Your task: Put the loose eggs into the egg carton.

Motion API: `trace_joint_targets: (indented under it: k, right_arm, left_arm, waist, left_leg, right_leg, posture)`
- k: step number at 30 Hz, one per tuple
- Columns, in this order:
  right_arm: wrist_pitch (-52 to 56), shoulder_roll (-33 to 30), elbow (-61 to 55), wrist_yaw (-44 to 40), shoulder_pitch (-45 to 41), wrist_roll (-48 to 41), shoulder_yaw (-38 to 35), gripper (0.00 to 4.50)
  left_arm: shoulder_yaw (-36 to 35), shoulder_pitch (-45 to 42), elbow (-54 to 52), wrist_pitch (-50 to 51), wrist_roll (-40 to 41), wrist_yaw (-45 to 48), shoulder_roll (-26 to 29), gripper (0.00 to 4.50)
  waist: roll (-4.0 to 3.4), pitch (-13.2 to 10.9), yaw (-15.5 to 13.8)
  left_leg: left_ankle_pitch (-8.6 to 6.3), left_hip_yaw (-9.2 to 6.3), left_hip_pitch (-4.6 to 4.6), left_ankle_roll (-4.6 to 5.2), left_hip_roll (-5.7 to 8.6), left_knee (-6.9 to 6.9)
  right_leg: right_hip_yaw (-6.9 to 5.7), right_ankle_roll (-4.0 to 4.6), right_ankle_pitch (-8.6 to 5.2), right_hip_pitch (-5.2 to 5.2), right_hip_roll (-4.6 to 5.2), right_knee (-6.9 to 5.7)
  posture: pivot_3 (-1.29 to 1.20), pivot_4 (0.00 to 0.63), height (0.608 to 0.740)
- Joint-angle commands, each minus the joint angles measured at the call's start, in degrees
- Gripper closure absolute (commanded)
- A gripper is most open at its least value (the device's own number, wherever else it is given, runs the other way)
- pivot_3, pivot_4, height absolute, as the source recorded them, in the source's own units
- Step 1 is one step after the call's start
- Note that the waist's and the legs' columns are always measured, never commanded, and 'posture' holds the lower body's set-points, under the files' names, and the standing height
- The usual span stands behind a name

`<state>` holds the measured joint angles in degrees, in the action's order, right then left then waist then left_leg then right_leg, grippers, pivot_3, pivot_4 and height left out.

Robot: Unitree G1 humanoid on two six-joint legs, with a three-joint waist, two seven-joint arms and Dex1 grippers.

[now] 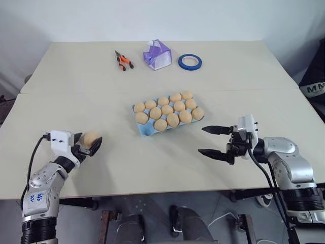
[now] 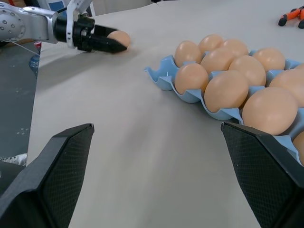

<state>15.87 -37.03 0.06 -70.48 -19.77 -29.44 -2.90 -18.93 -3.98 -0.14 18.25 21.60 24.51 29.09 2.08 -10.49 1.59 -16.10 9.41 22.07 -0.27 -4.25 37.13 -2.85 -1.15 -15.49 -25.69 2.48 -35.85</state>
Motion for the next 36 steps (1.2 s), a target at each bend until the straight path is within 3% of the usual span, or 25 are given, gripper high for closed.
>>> trace_joint_targets:
  k: [1,4,7,15,21,29,36]
  right_arm:
    - [0.1,-1.06,-1.96,0.65,0.14,-0.91,-2.15,0.0]
    - [-0.04,-1.04,-1.88,0.98,-0.13,-0.84,-2.07,0.0]
    - [-0.25,-0.89,-2.08,1.38,-0.24,-0.91,-2.11,0.0]
    - [-0.36,-0.44,-3.42,2.85,0.64,-1.09,-2.23,0.0]
    - [-0.45,0.25,-5.25,5.0,2.31,-1.24,-2.68,0.0]
    - [-0.2,0.64,-9.56,8.22,6.68,-2.21,-4.82,0.0]
    - [0.03,0.3,-11.08,9.56,8.25,-2.74,-5.12,0.0]
  left_arm:
    - [0.81,-0.07,-2.53,-0.08,-1.09,0.78,1.08,1.59]
    - [1.21,-0.98,-3.73,-0.24,-1.33,1.08,1.31,2.57]
    - [2.73,-4.93,-3.98,-4.48,-2.73,2.55,1.44,3.09]
    - [11.3,-18.75,1.18,-3.72,-3.32,9.5,-0.01,3.15]
    - [18.15,-28.58,13.4,-10.37,-5.89,17.55,-3.48,3.15]
    - [21.79,-32.18,19.73,-11.92,-7.31,24.36,-4.65,3.15]
    - [22.45,-31.87,18.38,-10.94,-8.31,26.92,-3.58,0.88]
  waist:
    - [0.0,0.0,0.01]
    - [0.0,0.0,0.02]
    - [0.0,0.0,-0.03]
    - [0.0,0.0,-0.2]
    - [0.0,0.0,-0.06]
    - [-0.02,-0.01,-0.04]
    - [-0.02,-0.01,-0.01]
  left_leg:
    - [0.01,0.0,0.0,0.01,0.01,0.01]
    - [0.02,0.0,-0.01,0.01,0.02,0.01]
    - [0.03,-0.01,-0.01,0.01,0.02,0.0]
    - [0.24,0.0,0.01,0.35,0.12,0.03]
    - [0.26,0.01,0.0,0.34,0.11,0.06]
    - [0.27,0.02,0.01,0.31,0.09,0.08]
    - [0.28,0.01,0.0,0.37,0.11,0.17]
  right_leg:
    - [0.0,0.0,0.0,0.0,0.02,-0.01]
    - [0.01,0.0,0.01,0.01,0.03,-0.05]
    - [0.0,0.0,0.01,0.0,0.03,-0.04]
    - [0.0,-0.08,0.05,0.05,0.06,-0.03]
    - [-0.01,-0.09,0.05,0.06,0.0,-0.07]
    - [-0.01,-0.09,0.05,0.03,-0.06,-0.1]
    - [0.03,-0.14,0.08,0.05,-0.03,-0.13]
  posture:
    - [0.0,0.15,0.74]
    - [0.0,0.15,0.74]
    - [0.0,0.15,0.74]
    - [0.0,0.15,0.74]
    - [0.0,0.15,0.74]
    - [0.0,0.15,0.74]
    - [0.0,0.15,0.74]
